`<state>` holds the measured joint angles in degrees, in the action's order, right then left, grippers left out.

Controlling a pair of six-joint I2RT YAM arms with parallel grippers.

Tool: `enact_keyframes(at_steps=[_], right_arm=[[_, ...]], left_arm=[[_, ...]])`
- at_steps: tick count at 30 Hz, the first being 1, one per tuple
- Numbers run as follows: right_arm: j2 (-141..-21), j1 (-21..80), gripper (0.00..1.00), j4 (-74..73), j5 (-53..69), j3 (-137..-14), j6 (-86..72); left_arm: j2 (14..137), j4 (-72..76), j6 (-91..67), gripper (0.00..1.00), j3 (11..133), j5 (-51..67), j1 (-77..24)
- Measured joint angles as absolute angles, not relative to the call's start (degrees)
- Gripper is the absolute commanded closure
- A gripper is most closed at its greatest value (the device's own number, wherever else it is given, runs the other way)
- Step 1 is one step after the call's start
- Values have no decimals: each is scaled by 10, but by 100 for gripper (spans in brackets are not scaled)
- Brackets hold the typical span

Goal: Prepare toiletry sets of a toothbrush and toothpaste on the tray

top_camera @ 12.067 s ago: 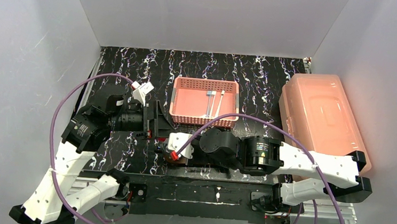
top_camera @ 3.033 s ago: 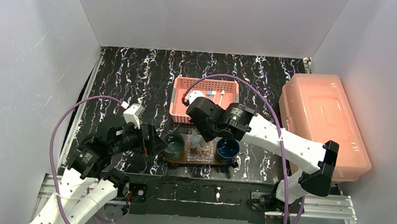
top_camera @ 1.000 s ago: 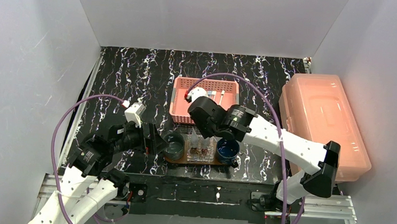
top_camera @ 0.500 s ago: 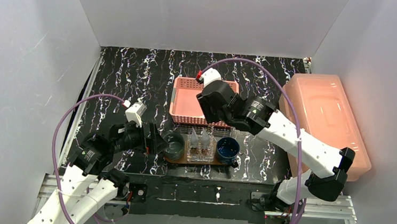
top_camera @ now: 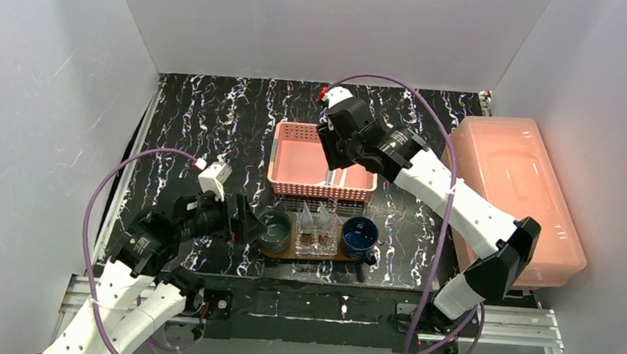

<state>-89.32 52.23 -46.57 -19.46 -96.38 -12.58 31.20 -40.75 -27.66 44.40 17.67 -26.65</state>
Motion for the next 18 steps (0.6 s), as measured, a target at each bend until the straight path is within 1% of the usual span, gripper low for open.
enact_keyframes(at_steps=[18], right_arm=[[-981, 449, 44, -416, -154, -964, -112]], left_arm=[[320, -407, -276, 2, 444, 185, -267]])
